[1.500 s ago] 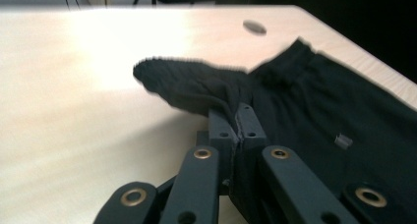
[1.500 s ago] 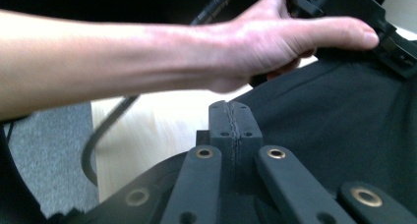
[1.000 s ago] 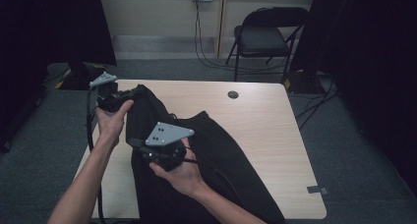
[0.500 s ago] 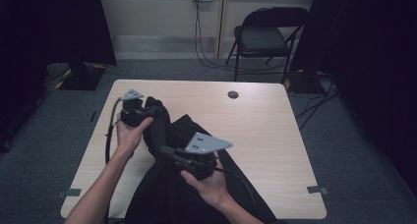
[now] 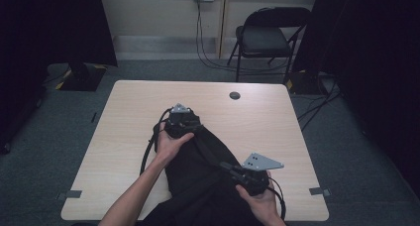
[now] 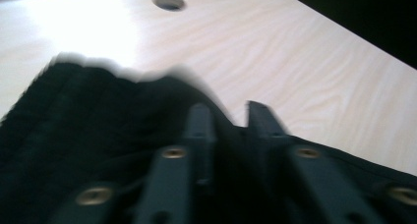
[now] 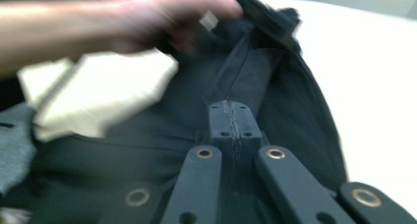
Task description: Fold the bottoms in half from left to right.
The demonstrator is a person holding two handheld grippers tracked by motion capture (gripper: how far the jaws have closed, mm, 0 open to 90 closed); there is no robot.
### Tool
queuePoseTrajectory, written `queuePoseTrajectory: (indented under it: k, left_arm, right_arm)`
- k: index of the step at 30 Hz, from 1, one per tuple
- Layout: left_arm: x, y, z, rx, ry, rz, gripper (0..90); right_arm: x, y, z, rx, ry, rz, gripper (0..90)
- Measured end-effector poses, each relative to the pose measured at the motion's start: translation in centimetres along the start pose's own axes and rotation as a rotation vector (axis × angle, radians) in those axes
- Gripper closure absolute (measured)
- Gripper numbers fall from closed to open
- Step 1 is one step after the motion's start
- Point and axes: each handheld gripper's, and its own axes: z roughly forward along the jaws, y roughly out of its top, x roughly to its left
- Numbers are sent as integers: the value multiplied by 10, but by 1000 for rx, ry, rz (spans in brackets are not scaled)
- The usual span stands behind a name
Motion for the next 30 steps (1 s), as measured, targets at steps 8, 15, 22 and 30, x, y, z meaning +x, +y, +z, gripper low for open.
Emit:
queuePoseTrajectory:
  k: [8,15,22,30]
  left_arm:
    - [13,-18,-50,20,49,30,653]
    - [18,-73,-63,119,44,22,790]
    - [24,-84,-38,197,123,50,779]
    - [33,-69,-14,168,189,78,839]
  right_arm:
    - [-28,-18,-9,79,-70,9,898]
    - [-36,-27,-11,122,-98,4,898]
    - [-41,-23,-16,122,-115,-8,900]
    - [-63,-28,-22,164,-195,-24,900]
